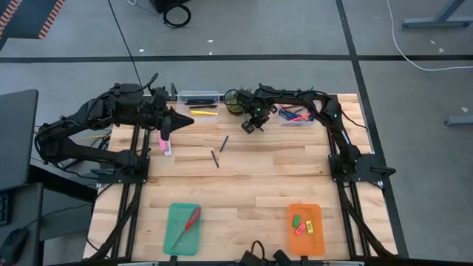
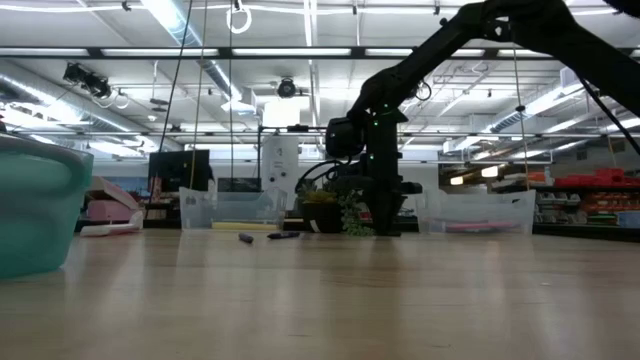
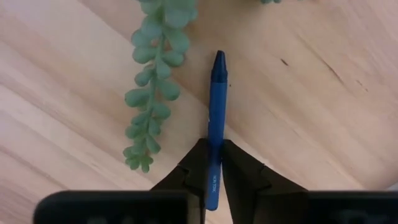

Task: Sort crayons/erasers/pens/pencils in bins
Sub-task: Put the blue crayon into the right transparent bin

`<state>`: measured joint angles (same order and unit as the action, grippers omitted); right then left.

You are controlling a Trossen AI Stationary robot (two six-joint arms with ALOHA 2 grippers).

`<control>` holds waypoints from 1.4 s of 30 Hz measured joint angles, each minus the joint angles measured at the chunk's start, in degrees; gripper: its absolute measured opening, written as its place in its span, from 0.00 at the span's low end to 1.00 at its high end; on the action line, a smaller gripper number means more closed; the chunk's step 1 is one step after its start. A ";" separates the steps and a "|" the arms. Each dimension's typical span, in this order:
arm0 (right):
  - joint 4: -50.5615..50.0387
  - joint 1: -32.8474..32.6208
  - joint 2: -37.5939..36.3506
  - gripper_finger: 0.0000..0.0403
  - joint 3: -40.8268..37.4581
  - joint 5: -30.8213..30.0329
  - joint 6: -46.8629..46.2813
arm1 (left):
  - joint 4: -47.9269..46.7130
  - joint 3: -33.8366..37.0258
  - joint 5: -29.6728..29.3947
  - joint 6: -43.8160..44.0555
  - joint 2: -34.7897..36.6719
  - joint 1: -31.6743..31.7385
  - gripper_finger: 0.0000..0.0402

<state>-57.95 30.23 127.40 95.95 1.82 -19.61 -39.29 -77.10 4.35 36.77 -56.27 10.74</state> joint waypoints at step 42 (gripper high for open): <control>-29.07 12.11 -11.62 0.07 19.06 -3.26 9.94 | -0.15 0.00 -0.28 -2.11 0.04 0.06 0.07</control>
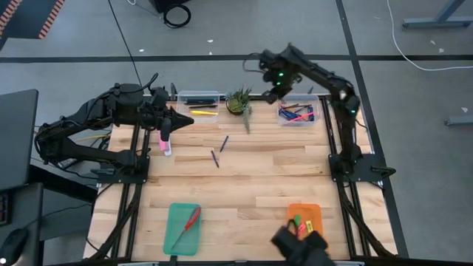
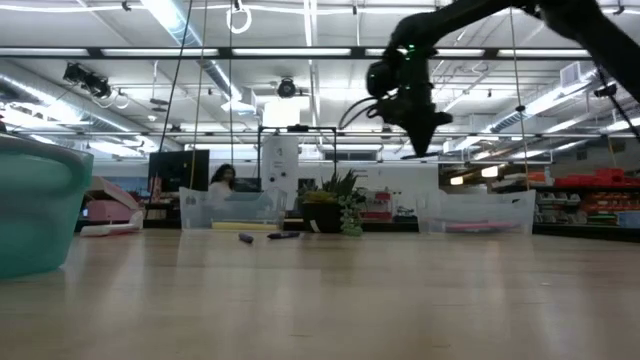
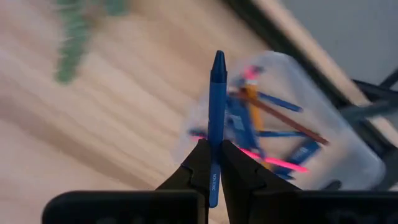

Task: Sort crayons/erasers/pens/pencils in bins
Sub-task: Put the blue crayon into the right transparent bin

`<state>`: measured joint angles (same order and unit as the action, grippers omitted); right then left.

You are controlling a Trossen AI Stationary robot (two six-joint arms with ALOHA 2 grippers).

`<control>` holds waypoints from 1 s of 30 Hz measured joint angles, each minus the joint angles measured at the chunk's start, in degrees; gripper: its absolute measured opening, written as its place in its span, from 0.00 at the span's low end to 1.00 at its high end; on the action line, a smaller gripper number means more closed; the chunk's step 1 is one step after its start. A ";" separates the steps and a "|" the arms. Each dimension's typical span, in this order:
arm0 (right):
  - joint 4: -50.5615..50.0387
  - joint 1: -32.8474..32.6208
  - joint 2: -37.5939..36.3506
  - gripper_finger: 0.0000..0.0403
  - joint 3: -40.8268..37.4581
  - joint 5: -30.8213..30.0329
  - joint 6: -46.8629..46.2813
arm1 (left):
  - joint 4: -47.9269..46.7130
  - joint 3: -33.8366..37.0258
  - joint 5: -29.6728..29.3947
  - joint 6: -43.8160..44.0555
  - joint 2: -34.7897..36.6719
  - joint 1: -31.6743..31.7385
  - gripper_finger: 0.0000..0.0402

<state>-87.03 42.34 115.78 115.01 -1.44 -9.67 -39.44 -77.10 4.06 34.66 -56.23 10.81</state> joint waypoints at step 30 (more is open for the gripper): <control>24.60 9.41 -19.82 0.40 -37.65 4.89 -10.59 | 4.68 0.00 -12.40 2.20 0.03 -0.12 0.13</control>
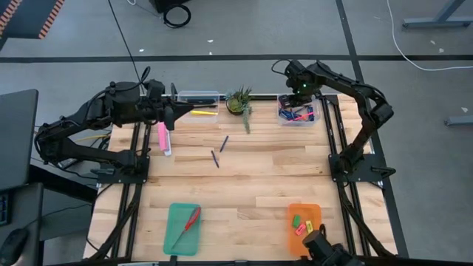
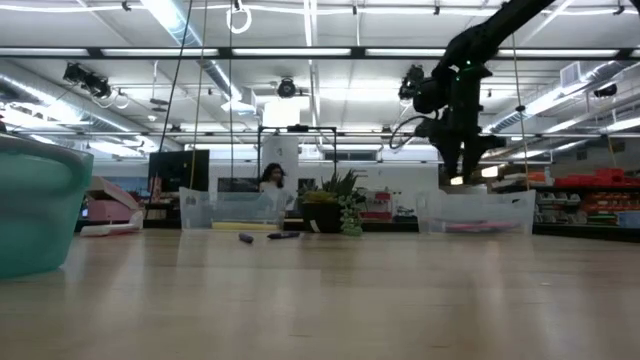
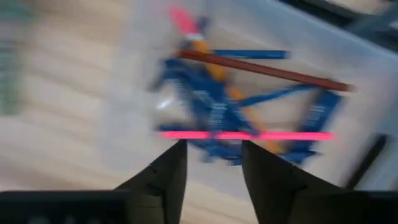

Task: Sort crayons/erasers/pens/pencils in bins
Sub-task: Put the blue crayon into the right transparent bin

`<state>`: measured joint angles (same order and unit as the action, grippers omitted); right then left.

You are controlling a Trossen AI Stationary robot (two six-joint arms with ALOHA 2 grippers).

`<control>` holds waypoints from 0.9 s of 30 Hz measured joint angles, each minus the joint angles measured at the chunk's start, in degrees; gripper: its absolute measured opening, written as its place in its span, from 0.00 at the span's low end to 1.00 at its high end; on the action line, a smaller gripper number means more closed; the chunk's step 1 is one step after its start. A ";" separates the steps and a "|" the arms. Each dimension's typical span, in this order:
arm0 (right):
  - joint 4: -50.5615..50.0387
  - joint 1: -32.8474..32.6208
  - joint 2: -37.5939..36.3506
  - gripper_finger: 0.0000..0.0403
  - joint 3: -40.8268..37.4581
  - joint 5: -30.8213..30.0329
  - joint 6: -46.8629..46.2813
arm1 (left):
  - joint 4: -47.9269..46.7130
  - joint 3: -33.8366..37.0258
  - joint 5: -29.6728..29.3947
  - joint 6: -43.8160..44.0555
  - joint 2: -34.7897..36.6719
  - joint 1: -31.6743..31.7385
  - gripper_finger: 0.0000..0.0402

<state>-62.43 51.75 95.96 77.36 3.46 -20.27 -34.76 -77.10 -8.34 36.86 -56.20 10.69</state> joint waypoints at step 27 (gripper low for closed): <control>35.48 -35.91 10.77 0.43 9.01 8.44 2.40 | -7.76 -0.02 0.83 -1.73 4.69 -1.10 0.12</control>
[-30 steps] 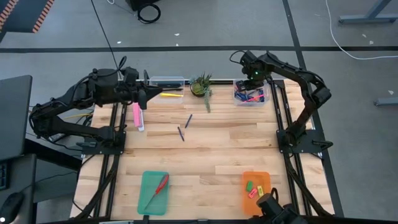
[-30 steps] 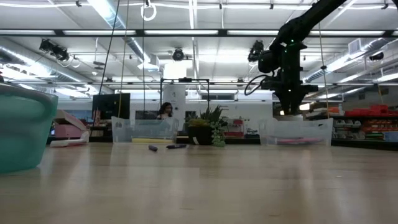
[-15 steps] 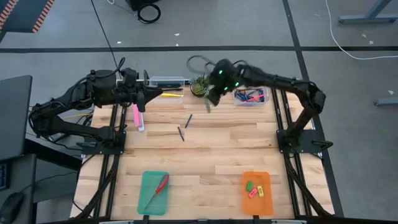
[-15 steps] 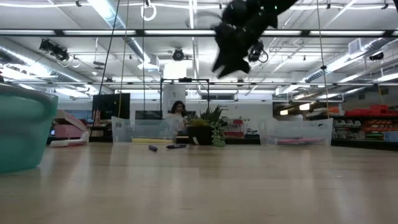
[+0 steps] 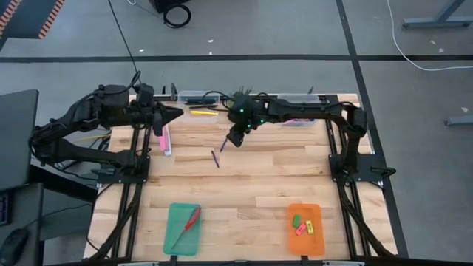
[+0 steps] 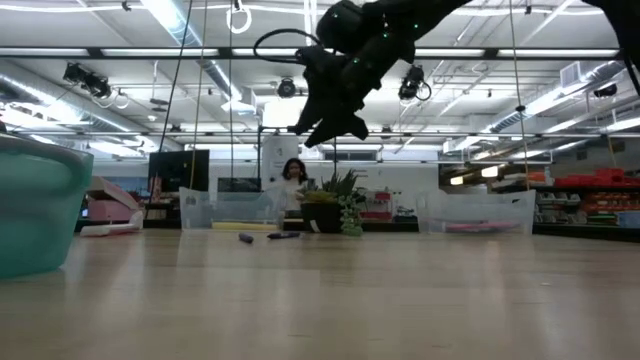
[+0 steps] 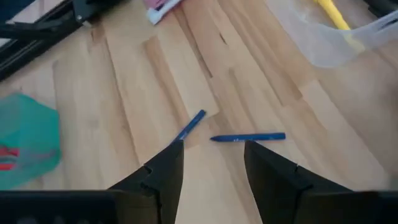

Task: Sort crayons/erasers/pens/pencils in bins
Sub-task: Put the blue crayon into the right transparent bin

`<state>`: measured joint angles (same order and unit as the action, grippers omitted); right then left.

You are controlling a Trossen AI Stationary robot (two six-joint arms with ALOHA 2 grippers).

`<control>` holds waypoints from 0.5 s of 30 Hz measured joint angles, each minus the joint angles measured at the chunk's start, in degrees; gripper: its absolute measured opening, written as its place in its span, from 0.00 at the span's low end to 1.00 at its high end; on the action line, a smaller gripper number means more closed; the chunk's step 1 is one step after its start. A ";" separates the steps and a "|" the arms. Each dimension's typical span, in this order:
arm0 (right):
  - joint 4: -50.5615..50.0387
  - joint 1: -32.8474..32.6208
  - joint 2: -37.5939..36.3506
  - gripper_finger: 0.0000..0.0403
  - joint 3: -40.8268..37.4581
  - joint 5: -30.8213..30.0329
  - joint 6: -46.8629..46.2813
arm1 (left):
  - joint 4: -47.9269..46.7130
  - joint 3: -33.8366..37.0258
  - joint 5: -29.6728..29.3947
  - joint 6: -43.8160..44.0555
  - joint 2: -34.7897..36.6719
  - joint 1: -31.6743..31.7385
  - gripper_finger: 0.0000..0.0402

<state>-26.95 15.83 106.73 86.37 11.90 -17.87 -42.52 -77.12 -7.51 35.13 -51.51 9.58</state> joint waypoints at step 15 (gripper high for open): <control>-22.46 -0.38 2.52 0.43 23.52 -6.74 -10.27 | -17.35 0.00 -1.07 0.39 -3.21 2.35 0.18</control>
<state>-49.41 15.45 109.25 109.89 5.16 -28.13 -59.88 -77.12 -8.58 35.52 -54.72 11.94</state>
